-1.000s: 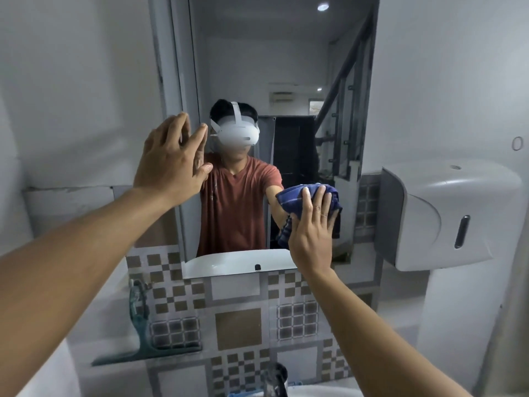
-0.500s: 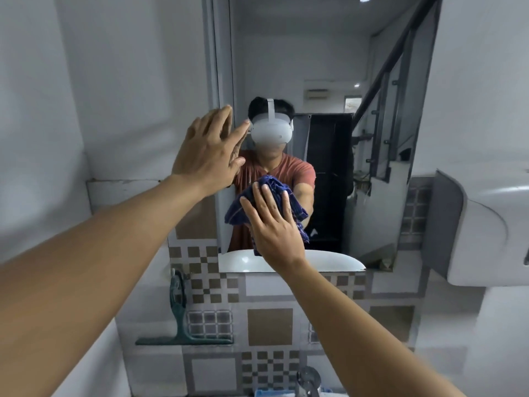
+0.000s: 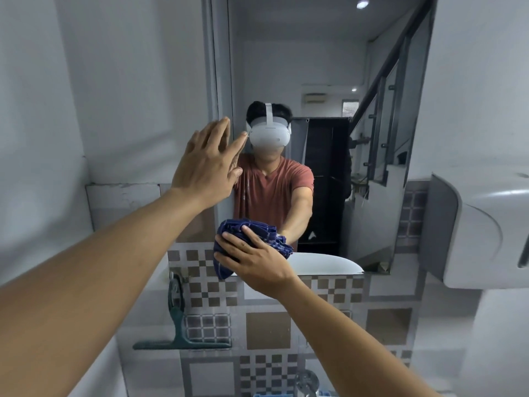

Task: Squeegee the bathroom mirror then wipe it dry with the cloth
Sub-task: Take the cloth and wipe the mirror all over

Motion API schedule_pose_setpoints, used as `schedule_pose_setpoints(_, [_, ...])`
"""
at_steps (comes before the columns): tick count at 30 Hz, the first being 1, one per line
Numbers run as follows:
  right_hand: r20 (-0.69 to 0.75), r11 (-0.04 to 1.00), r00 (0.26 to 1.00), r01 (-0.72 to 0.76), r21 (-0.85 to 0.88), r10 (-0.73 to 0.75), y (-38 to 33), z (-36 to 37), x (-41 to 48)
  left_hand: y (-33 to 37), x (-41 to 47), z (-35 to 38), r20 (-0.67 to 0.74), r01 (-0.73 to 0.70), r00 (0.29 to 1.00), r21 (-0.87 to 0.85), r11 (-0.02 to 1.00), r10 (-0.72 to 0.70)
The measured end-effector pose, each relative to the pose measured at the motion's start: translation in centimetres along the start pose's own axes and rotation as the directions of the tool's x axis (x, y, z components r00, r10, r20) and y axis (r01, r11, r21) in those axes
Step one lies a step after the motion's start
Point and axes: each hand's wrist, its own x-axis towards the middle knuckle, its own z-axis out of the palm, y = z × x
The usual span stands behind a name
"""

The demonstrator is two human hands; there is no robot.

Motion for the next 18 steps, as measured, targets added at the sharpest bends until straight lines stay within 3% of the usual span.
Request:
schedule_pose_setpoints(7, [-0.040, 0.980, 0.981, -0.193, -0.040, 0.191, 2.5, -0.9, -5.1, 0.3, -2.8, 1.4, 0.007, -0.021, 1.000, -0.023, 1.000, 0.021])
schedule_pose_setpoints(18, [-0.097, 0.837, 0.832, -0.548, 0.007, 0.546, 5.9, -0.7, -10.6, 3.3, -3.6, 2.5, -0.004, -0.014, 1.000, -0.072, 0.997, 0.014])
